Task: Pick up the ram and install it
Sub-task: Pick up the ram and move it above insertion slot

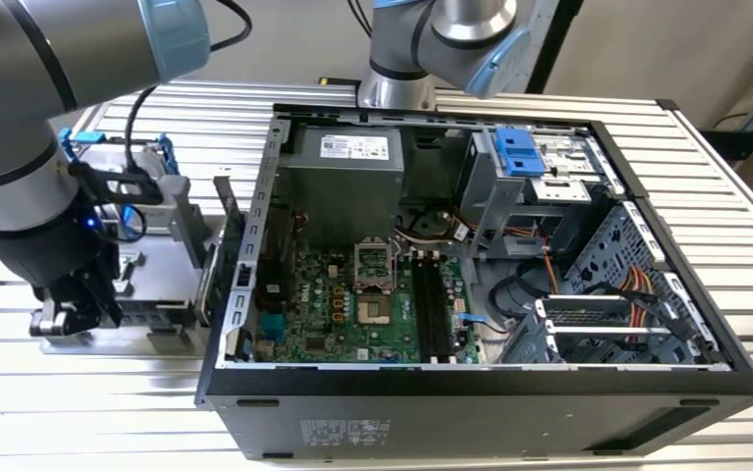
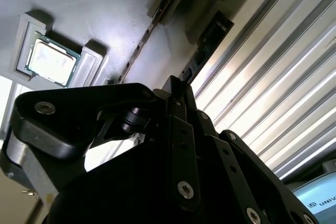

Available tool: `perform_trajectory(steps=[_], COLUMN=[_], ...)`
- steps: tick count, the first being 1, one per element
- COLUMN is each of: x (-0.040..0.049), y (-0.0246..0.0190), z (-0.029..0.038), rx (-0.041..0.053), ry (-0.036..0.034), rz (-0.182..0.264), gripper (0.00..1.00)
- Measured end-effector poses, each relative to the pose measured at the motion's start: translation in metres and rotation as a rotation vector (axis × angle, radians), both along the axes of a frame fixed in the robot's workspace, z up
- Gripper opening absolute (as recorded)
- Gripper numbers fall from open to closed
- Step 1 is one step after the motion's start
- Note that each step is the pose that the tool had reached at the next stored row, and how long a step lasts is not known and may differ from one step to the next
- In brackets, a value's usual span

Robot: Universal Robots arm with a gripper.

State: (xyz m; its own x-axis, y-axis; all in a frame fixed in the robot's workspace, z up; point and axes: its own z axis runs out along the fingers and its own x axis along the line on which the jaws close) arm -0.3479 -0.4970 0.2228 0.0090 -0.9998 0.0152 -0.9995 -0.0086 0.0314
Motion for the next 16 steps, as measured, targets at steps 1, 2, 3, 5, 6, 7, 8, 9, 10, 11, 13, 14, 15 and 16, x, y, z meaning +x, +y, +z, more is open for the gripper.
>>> perform_trajectory(steps=[1,2,3,5,6,7,8,9,10,11,13,14,15,16], x=[0.0000,0.0000,0.0001,0.0000,0.0000,0.0000,0.0000,0.0000,-0.0001,-0.0001,0.0000,0.0001,0.0000,0.0000], y=[0.0000,0.0000,0.0000,0.0000,0.0000,0.0000,0.0000,0.0000,0.0001,0.0001,0.0000,0.0000,0.0000,0.0000], z=[0.0008,0.0014,0.0022,0.0033,0.0039,0.0045,0.0050,0.0056,0.0061,0.0066,0.0091,0.0093,0.0098,0.0099], rx=[0.0000,0.0001,0.0000,0.0001,0.0001,0.0000,0.0001,0.0001,0.0001,0.0001,0.0000,0.0002,0.0000,0.0002], ry=[0.0000,0.0000,0.0000,-0.0001,-0.0001,0.0000,-0.0001,0.0000,-0.0001,-0.0001,0.0000,-0.0002,0.0000,-0.0003], rz=[0.000,0.000,0.000,0.000,0.000,0.000,0.000,0.000,0.000,0.000,0.000,0.000,0.000,0.000], gripper=[0.00,0.00,0.00,0.00,0.00,0.00,0.00,0.00,0.00,0.00,0.00,0.00,0.00,0.00])
